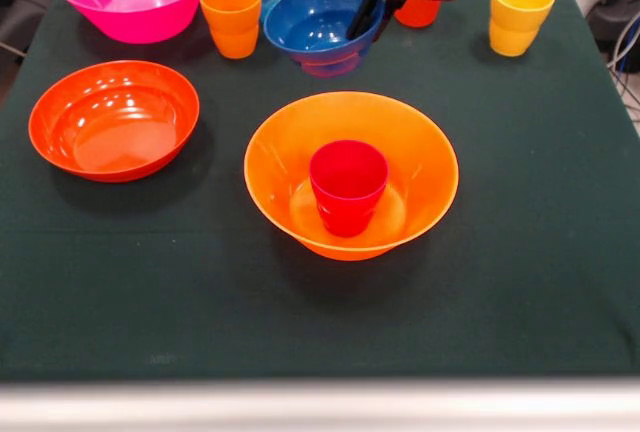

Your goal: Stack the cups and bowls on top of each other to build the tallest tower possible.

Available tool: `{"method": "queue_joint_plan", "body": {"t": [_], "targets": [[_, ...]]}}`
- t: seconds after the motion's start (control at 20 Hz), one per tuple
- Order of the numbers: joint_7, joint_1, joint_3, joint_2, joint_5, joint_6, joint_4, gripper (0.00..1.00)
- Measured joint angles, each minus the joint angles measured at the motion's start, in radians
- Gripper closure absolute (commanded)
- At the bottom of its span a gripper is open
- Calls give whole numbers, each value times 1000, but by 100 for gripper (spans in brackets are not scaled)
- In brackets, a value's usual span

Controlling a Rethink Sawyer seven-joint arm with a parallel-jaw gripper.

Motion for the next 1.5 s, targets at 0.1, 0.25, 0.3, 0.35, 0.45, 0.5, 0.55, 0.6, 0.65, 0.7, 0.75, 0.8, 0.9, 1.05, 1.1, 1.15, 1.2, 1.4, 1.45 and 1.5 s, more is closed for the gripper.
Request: {"method": "queue_joint_plan", "body": {"t": [0.1,0.25,0.3,0.35,0.45,0.5,0.55,0.6,0.65,0.7,0.75,0.8,0.9,1.05,1.1,1.15,1.2,1.4,1.45,1.5], "targets": [[0,3,-6,5,-6,0,-18,100],[0,9,-18,20,-15,0,-59,100],[0,11,-20,24,-17,1,-68,100],[0,12,-23,27,-19,2,-77,100],[0,17,-27,37,-23,10,-102,100],[0,19,-28,42,-25,14,-112,100],[0,22,-30,49,-27,22,-126,100],[0,23,-30,53,-28,28,-136,100],[0,25,-31,61,-28,38,-151,100],[0,26,-31,66,-28,45,-162,100],[0,28,-31,78,-28,59,-186,100],[0,30,-32,86,-28,66,-201,100],[0,34,-34,107,-28,81,-235,100],[0,39,-36,128,-28,91,-266,100],[0,42,-38,144,-28,99,-288,100],[0,45,-40,153,-28,103,-299,100],[0,49,-42,164,-28,109,-314,100],[0,63,-52,204,-28,131,-363,100],[0,66,-53,217,-28,137,-378,100],[0,69,-54,226,-28,143,-390,100]]}}
